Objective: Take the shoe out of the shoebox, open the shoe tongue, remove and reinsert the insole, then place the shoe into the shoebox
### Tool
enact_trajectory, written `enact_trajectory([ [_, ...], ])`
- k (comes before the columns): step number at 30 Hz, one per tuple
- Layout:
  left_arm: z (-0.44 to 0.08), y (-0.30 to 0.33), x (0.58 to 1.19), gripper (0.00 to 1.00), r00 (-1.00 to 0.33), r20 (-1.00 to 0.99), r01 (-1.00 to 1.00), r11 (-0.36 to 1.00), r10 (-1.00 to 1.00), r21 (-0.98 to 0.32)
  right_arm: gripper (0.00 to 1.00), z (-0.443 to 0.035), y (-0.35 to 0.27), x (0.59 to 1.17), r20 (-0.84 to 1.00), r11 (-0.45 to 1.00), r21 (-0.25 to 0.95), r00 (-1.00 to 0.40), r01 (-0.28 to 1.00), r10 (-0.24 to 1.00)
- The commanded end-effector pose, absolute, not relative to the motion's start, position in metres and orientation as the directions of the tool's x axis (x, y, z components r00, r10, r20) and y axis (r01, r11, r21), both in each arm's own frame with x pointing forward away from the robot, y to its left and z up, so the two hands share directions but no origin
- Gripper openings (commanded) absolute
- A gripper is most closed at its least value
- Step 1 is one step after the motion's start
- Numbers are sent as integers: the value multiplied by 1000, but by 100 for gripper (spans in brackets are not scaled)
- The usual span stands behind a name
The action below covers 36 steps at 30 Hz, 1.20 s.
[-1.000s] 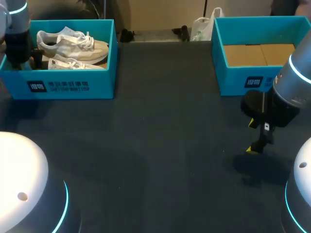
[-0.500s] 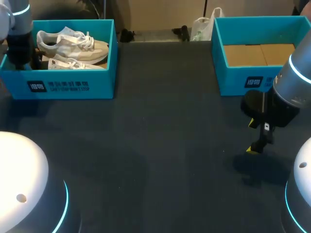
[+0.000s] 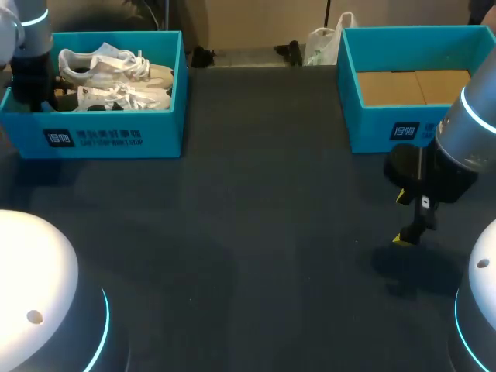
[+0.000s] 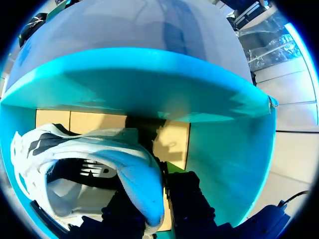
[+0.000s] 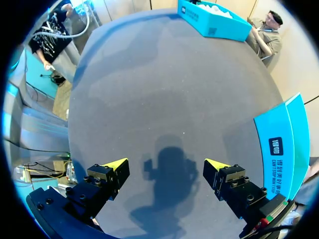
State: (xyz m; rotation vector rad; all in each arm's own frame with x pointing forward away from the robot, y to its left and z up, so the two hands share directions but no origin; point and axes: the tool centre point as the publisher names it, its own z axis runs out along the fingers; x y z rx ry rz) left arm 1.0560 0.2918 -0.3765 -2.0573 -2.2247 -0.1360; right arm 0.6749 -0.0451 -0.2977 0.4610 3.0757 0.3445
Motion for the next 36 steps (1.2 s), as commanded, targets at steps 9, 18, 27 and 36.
enact_trajectory([
  [9,-340,300,1068,0,-74,155,997,70,985,31,100,-298,-45,674,18,933,217,-956,288,291],
  [18,-314,311,1075,0,-30,146,999,24,989,38,100,-298,-45,674,18,933,217,-956,288,291],
  [27,-283,319,1080,0,38,134,998,-45,990,50,100,-298,-45,674,18,933,217,-956,288,291],
  [36,-244,313,1082,0,25,154,994,-41,988,100,100,-298,-45,674,18,933,217,-956,288,291],
])
